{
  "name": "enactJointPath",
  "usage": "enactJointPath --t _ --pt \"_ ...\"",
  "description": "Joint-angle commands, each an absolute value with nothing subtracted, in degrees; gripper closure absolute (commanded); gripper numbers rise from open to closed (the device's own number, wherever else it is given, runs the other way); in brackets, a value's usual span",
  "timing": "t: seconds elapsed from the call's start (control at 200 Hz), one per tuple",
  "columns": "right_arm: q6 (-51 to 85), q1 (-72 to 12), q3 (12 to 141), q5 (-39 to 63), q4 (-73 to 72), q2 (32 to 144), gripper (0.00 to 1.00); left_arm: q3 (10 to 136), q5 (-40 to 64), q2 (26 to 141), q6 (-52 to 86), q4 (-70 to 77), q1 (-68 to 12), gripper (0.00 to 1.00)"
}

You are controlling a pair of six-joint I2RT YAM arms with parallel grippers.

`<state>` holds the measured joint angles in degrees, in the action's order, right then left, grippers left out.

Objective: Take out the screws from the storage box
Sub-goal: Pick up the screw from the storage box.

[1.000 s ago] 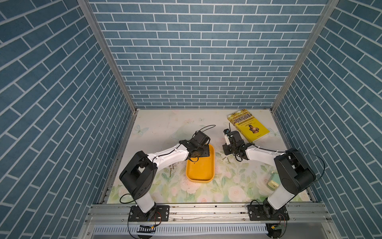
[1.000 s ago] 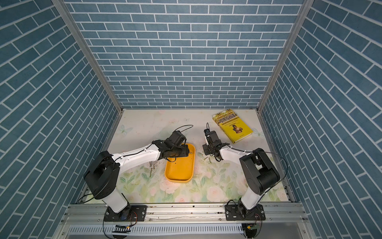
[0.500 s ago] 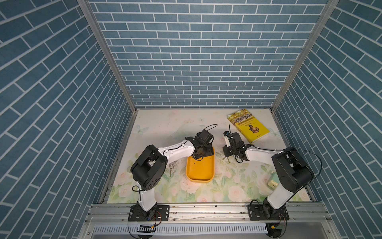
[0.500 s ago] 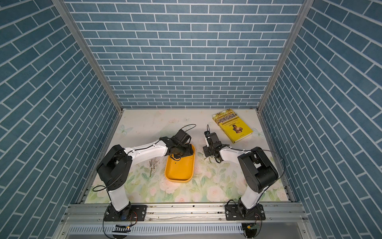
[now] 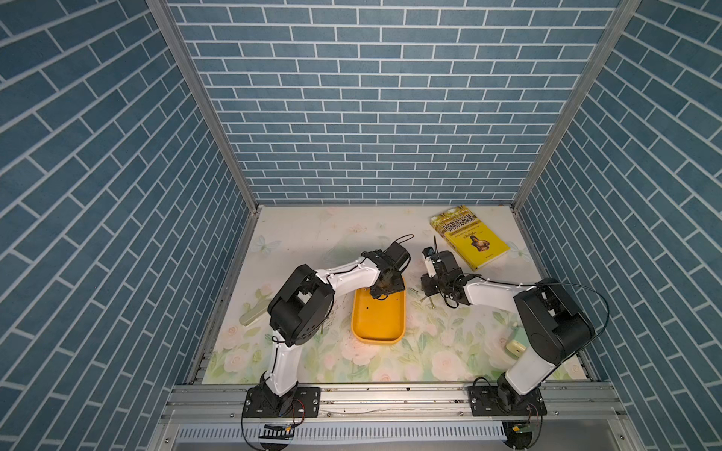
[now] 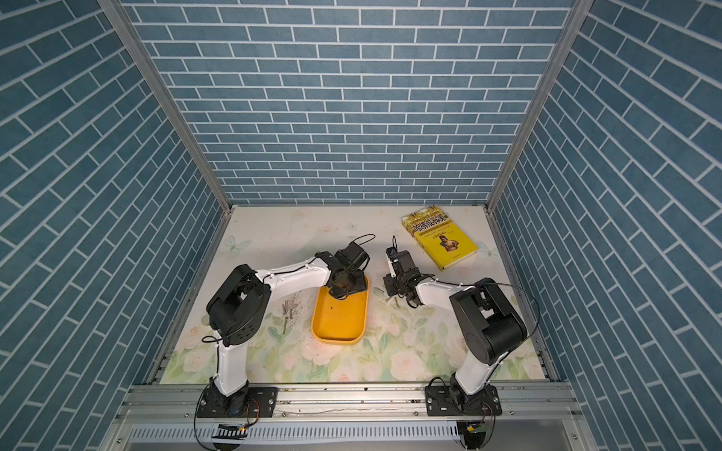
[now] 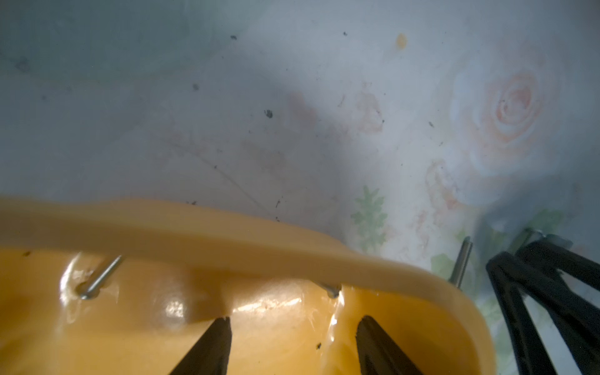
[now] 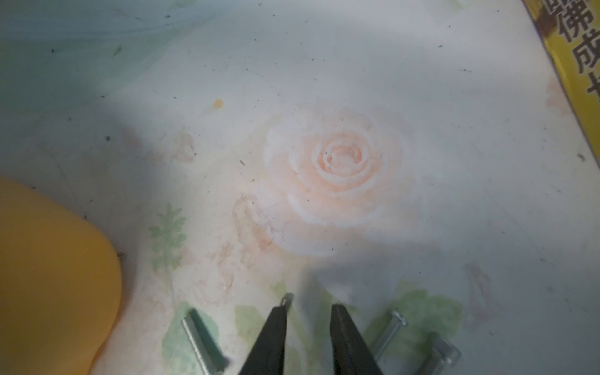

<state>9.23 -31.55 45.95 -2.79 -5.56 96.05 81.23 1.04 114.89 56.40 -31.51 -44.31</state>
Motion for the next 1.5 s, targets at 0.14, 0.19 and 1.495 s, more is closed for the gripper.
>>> enactJointPath --t 0.14,0.19,1.495 --pt "9.8 -31.3 45.0 -1.2 -7.3 94.0 0.7 83.5 -0.2 118.4 58.3 -35.1 -43.7 0.34" --pt "9.7 -31.3 45.2 -0.9 -7.3 94.0 0.7 84.1 -0.3 119.2 58.4 -35.2 -43.7 0.34" --pt "8.8 -31.2 46.7 3.6 -7.3 96.7 0.68 82.7 1.1 127.4 52.0 -41.2 -43.5 0.99"
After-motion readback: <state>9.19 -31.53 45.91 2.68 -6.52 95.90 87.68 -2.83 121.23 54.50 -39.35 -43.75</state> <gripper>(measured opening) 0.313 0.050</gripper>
